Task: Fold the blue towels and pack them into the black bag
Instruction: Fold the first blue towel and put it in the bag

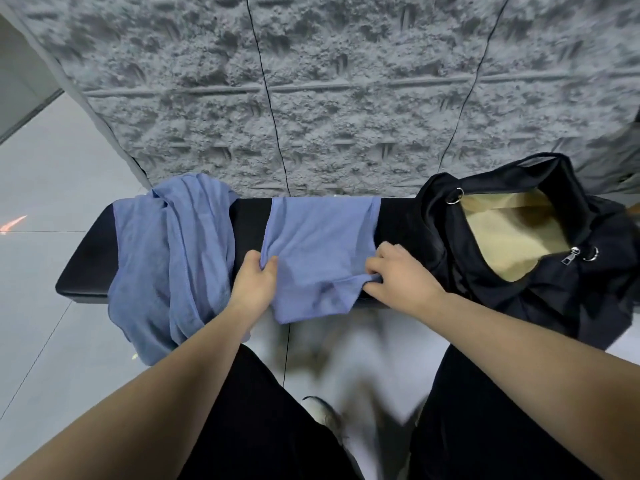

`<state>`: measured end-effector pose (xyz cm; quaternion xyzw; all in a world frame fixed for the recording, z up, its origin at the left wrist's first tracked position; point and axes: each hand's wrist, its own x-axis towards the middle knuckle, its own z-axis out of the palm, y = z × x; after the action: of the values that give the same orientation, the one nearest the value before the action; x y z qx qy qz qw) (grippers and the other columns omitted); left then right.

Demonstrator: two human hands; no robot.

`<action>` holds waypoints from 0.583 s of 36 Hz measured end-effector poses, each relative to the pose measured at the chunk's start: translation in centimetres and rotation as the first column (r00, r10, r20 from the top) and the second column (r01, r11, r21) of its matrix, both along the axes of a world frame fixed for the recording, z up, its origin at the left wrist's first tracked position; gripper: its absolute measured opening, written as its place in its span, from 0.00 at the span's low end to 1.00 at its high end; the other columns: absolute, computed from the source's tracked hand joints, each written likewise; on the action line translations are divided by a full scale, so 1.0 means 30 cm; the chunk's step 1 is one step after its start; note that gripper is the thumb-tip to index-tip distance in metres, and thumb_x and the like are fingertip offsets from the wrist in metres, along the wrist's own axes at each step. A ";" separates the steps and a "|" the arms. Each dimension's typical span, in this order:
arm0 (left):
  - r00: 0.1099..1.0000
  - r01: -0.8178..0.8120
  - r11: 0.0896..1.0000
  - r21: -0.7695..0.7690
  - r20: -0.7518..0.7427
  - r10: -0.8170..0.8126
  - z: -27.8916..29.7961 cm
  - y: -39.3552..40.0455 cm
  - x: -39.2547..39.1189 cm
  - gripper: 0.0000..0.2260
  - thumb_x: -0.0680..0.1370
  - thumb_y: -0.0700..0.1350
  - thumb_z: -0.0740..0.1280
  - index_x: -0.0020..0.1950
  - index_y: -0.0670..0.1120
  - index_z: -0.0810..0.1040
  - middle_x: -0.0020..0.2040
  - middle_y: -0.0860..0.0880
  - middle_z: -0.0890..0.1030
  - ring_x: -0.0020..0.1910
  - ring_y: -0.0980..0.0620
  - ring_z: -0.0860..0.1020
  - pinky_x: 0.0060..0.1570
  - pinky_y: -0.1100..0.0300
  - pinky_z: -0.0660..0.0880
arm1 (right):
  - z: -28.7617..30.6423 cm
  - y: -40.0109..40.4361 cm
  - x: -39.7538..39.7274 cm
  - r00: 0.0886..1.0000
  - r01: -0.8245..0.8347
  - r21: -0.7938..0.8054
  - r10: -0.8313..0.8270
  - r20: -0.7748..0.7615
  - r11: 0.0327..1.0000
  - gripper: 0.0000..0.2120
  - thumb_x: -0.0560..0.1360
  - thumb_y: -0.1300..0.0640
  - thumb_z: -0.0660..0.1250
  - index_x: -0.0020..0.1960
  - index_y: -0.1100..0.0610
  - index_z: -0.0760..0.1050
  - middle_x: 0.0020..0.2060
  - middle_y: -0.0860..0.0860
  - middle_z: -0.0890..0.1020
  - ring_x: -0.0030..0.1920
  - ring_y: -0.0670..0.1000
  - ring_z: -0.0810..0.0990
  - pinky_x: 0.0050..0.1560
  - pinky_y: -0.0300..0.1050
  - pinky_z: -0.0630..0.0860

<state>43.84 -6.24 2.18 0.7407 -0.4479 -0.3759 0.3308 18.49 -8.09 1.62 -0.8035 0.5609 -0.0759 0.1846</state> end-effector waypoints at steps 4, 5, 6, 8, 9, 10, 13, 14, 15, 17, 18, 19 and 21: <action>0.998 -0.050 0.998 -0.040 -0.051 0.048 0.009 0.011 0.027 0.13 0.82 0.49 0.63 0.44 0.47 0.62 0.40 0.50 0.65 0.38 0.51 0.66 0.37 0.58 0.64 | -0.004 0.029 -0.058 0.999 -0.031 -0.172 0.037 0.032 0.985 0.06 0.73 0.57 0.67 0.40 0.59 0.76 0.48 0.51 0.74 0.47 0.54 0.68 0.49 0.53 0.74; 0.996 -0.059 0.997 -0.052 -0.071 0.056 0.014 0.015 0.035 0.12 0.81 0.49 0.65 0.46 0.47 0.63 0.43 0.50 0.67 0.40 0.51 0.68 0.40 0.57 0.67 | -0.002 0.036 -0.066 0.997 -0.035 -0.183 0.046 0.056 0.982 0.07 0.73 0.57 0.66 0.40 0.60 0.76 0.49 0.51 0.75 0.48 0.54 0.69 0.49 0.52 0.74; 0.993 -0.071 0.996 -0.061 -0.103 0.065 0.017 0.018 0.042 0.11 0.80 0.48 0.66 0.48 0.47 0.65 0.45 0.50 0.69 0.43 0.50 0.70 0.43 0.56 0.70 | 0.001 0.041 -0.072 0.995 -0.026 -0.169 0.042 0.093 0.985 0.07 0.74 0.56 0.65 0.41 0.60 0.76 0.50 0.50 0.75 0.49 0.54 0.70 0.50 0.50 0.73; 0.983 -0.093 0.993 -0.070 -0.162 0.081 0.025 0.030 0.055 0.10 0.80 0.45 0.68 0.55 0.49 0.67 0.49 0.53 0.72 0.49 0.49 0.74 0.51 0.52 0.75 | 0.014 0.053 -0.087 0.984 0.023 -0.050 -0.014 0.177 0.998 0.08 0.76 0.55 0.62 0.39 0.53 0.74 0.47 0.46 0.75 0.50 0.52 0.70 0.49 0.46 0.70; 0.979 -0.103 0.992 -0.073 -0.183 0.088 0.029 0.037 0.060 0.12 0.79 0.44 0.68 0.59 0.50 0.68 0.51 0.54 0.72 0.51 0.48 0.76 0.53 0.50 0.76 | 0.021 0.057 -0.097 0.980 0.048 0.022 -0.052 0.195 0.999 0.09 0.76 0.54 0.60 0.37 0.49 0.70 0.44 0.44 0.73 0.50 0.52 0.71 0.48 0.45 0.69; 0.976 -0.105 0.992 -0.071 -0.199 0.089 0.033 0.045 0.063 0.14 0.79 0.42 0.68 0.61 0.52 0.68 0.54 0.55 0.73 0.53 0.47 0.76 0.52 0.49 0.77 | 0.025 0.058 -0.109 0.976 0.075 0.086 -0.091 0.197 0.993 0.11 0.76 0.52 0.59 0.35 0.46 0.66 0.42 0.42 0.72 0.50 0.53 0.72 0.48 0.47 0.70; 0.982 -0.032 0.998 -0.050 -0.187 0.022 0.046 0.071 0.056 0.19 0.80 0.40 0.65 0.63 0.60 0.66 0.59 0.53 0.72 0.43 0.45 0.75 0.28 0.57 0.72 | 0.039 0.063 -0.147 0.983 0.153 0.157 -0.167 0.080 0.976 0.13 0.79 0.52 0.57 0.36 0.45 0.65 0.44 0.44 0.72 0.53 0.54 0.73 0.57 0.53 0.72; 0.991 0.003 0.998 -0.059 -0.134 -0.010 0.049 0.078 0.051 0.20 0.79 0.39 0.65 0.64 0.60 0.67 0.60 0.52 0.71 0.42 0.47 0.74 0.26 0.61 0.70 | 0.042 0.064 -0.159 0.983 0.168 0.154 -0.178 0.053 0.974 0.12 0.79 0.51 0.57 0.37 0.45 0.67 0.46 0.44 0.73 0.54 0.54 0.73 0.61 0.56 0.70; 0.997 0.034 0.996 -0.081 -0.060 -0.039 0.054 0.085 0.044 0.22 0.79 0.38 0.65 0.67 0.59 0.67 0.62 0.51 0.69 0.42 0.52 0.74 0.27 0.63 0.70 | 0.048 0.069 -0.170 0.983 0.177 0.154 -0.183 0.031 0.972 0.10 0.79 0.51 0.57 0.40 0.45 0.71 0.49 0.45 0.74 0.57 0.53 0.73 0.64 0.58 0.67; 0.995 0.076 0.989 -0.126 0.070 -0.068 0.062 0.093 0.033 0.24 0.78 0.37 0.67 0.70 0.56 0.68 0.63 0.51 0.63 0.44 0.66 0.71 0.34 0.76 0.68 | 0.046 0.072 -0.183 0.983 0.176 0.179 -0.183 0.022 0.968 0.10 0.79 0.51 0.56 0.53 0.48 0.76 0.57 0.44 0.75 0.62 0.52 0.70 0.69 0.63 0.63; 0.990 0.101 0.983 -0.152 0.112 -0.084 0.066 0.099 0.024 0.25 0.77 0.38 0.69 0.70 0.55 0.69 0.62 0.51 0.61 0.45 0.69 0.70 0.36 0.80 0.66 | 0.043 0.076 -0.190 0.983 0.170 0.183 -0.179 0.038 0.968 0.12 0.79 0.51 0.56 0.57 0.49 0.76 0.60 0.43 0.75 0.64 0.52 0.69 0.70 0.64 0.61; 0.983 0.133 0.973 -0.187 0.148 -0.106 0.069 0.107 0.017 0.24 0.76 0.39 0.71 0.70 0.54 0.70 0.60 0.51 0.61 0.45 0.68 0.69 0.38 0.82 0.64 | 0.045 0.082 -0.195 0.983 0.165 0.178 -0.177 0.056 0.970 0.14 0.79 0.51 0.56 0.59 0.49 0.76 0.61 0.43 0.75 0.65 0.51 0.69 0.69 0.64 0.62; 0.966 0.207 0.940 -0.273 0.209 -0.152 0.079 0.125 0.005 0.21 0.73 0.48 0.76 0.64 0.56 0.75 0.57 0.53 0.62 0.48 0.65 0.68 0.47 0.80 0.65 | 0.045 0.088 -0.204 0.976 0.170 0.169 -0.189 0.104 0.971 0.14 0.79 0.51 0.56 0.59 0.49 0.76 0.60 0.42 0.75 0.63 0.52 0.70 0.66 0.61 0.67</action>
<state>44.01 -2.49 4.54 0.6713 -0.5931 -0.2638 0.3577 12.37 -5.44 2.97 -0.7262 0.6235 -0.0955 0.2736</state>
